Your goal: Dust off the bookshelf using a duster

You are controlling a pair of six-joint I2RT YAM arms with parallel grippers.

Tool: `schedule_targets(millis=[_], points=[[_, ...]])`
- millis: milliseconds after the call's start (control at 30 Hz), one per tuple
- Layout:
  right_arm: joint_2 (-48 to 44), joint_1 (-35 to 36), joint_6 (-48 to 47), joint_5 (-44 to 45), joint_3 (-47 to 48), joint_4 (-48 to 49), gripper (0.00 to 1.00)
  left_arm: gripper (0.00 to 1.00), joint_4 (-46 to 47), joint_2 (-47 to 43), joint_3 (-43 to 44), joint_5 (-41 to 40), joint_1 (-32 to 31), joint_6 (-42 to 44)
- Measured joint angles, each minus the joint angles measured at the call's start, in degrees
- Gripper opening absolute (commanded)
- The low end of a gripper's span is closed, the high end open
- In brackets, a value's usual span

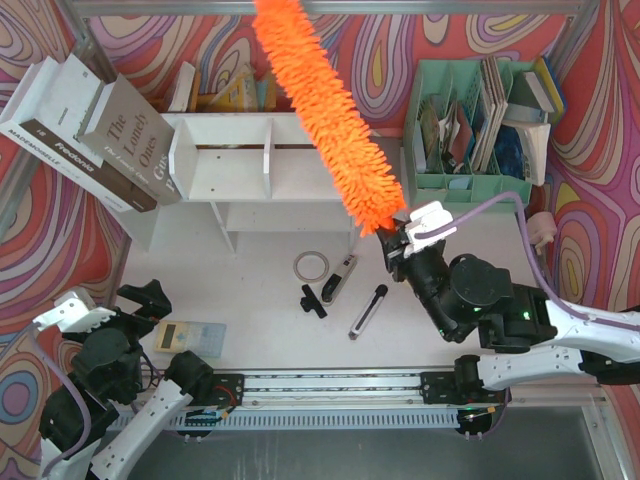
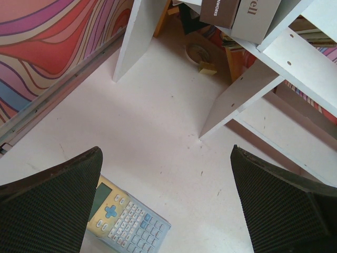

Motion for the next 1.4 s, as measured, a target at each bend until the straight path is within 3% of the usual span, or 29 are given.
schedule_targets(millis=[233,433,733,1000,1400], points=[[0.3,-1.9,8.2,13.3,-0.3,-3.2,0.0,0.98,0.0,0.0,0.0,0.0,0.0,0.0],[1.9,-3.4,17.9,16.8,0.2,-12.2,0.0,0.98,0.0,-0.3,0.0,0.0,0.0,0.0],[7.5,-14.1,30.2,7.3,0.6,-24.8,0.0,0.98,0.0,-0.7,0.0,0.0,0.0,0.0],[7.4,-18.6,32.2,-1.9,-3.8,-24.9,0.0,0.98,0.0,-0.7,0.0,0.0,0.0,0.0],[7.5,-20.2,40.8,-8.4,-13.9,-23.9,0.0,0.98,0.0,-0.6,0.0,0.0,0.0,0.0]])
